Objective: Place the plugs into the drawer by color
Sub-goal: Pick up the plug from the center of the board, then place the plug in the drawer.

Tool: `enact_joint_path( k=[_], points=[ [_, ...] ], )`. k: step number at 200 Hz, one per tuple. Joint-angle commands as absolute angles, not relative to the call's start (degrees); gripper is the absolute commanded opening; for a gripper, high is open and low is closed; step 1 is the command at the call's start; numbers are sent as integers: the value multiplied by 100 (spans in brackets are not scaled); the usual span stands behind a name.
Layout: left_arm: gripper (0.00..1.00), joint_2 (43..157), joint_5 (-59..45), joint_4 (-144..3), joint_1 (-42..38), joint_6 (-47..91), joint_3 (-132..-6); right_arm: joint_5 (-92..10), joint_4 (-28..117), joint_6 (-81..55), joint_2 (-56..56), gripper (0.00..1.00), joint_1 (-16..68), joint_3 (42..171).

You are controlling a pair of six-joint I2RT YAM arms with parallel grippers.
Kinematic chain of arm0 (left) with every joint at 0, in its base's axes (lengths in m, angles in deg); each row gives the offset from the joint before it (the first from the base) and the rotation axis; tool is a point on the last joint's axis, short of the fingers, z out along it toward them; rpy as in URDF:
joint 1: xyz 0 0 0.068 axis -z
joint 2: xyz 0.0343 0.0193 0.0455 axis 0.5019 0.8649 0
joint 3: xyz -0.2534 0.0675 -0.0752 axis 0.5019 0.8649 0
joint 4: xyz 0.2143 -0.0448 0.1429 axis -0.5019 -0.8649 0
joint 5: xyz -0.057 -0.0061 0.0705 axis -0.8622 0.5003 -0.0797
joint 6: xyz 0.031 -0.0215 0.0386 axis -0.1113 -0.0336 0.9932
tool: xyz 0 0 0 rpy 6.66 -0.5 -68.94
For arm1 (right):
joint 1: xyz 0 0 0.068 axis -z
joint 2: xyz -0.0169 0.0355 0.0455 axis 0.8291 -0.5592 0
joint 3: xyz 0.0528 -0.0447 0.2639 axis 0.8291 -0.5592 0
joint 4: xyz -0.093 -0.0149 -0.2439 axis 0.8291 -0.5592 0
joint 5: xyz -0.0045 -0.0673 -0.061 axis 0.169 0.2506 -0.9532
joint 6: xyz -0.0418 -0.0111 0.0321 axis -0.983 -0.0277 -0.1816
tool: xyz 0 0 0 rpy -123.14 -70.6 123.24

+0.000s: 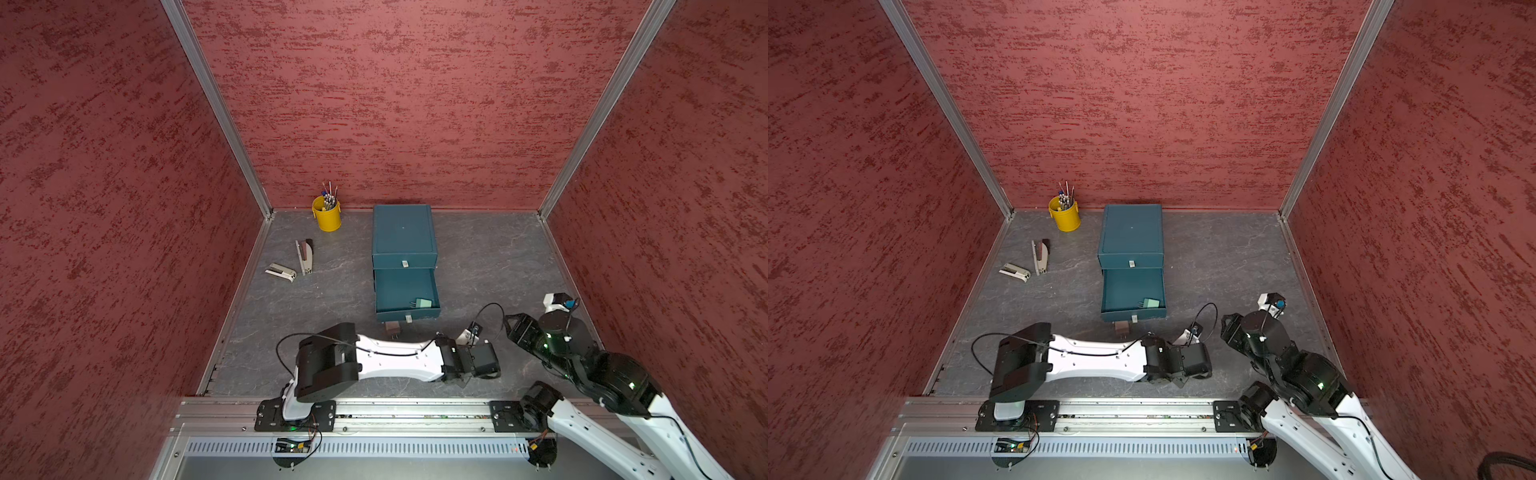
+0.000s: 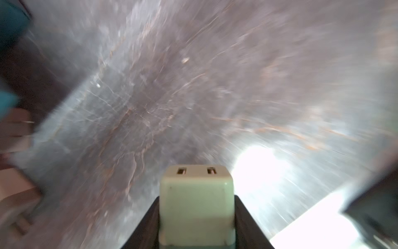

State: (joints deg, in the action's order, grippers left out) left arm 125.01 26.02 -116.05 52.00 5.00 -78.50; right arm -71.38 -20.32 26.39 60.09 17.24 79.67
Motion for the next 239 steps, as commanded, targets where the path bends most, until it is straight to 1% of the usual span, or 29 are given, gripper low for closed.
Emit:
enact_joint_path(
  k=[1,25,39,61,80,95,112,157,160,163,171,177,186,195,204,213,239],
  points=[
    [0,11686,2963,-12306,5167,584,-8368,-7441,-2079,2448,5948,64,1759,8195],
    [0,11002,3021,-12789,4960,625,-8797,-7431,-1950,2362,5816,64,1764,8180],
    [0,10665,3007,-13047,4661,696,-9027,-7343,-1806,2335,5789,63,1761,8109],
    [0,10317,2520,-13185,3608,920,-9060,-7171,-1592,2331,5711,62,1762,7989],
    [0,10216,1707,-12868,2586,1004,-8531,-7038,-1456,2348,5649,61,1759,7905],
    [0,10167,1238,-12447,2137,1017,-7961,-6991,-1442,2357,5653,60,1760,7862],
    [0,10178,1006,-12173,1984,990,-7526,-6993,-1508,2365,5714,60,1764,7848],
    [0,10271,916,-11769,1847,831,-6892,-6824,-1376,2374,5730,59,1759,7677],
    [4,10294,929,-11758,1828,824,-6875,-6799,-1338,2368,5719,59,1759,7662],
    [10,10311,953,-11746,1807,802,-6851,-6768,-1299,2362,5710,59,1766,7639],
    [29,10338,1002,-11698,1772,763,-6807,-6677,-1189,2349,5676,59,1763,7579],
    [40,10329,998,-11625,1753,760,-6775,-6588,-1098,2344,5649,59,1764,7514],
    [53,10286,1008,-11507,1751,777,-6720,-6409,-906,2308,5629,61,1760,7394],
    [63,10232,1040,-11440,1751,777,-6691,-6224,-705,2304,5642,63,1746,7266],
    [70,10184,1090,-11405,1750,773,-6695,-6063,-468,2296,5685,64,1733,7148],
    [73,10134,1117,-11399,1750,799,-6726,-5927,-238,2283,5761,65,1693,7025],
    [76,10001,1161,-11525,1746,838,-6930,-5444,503,2173,5868,68,1593,6697]
  ],
)
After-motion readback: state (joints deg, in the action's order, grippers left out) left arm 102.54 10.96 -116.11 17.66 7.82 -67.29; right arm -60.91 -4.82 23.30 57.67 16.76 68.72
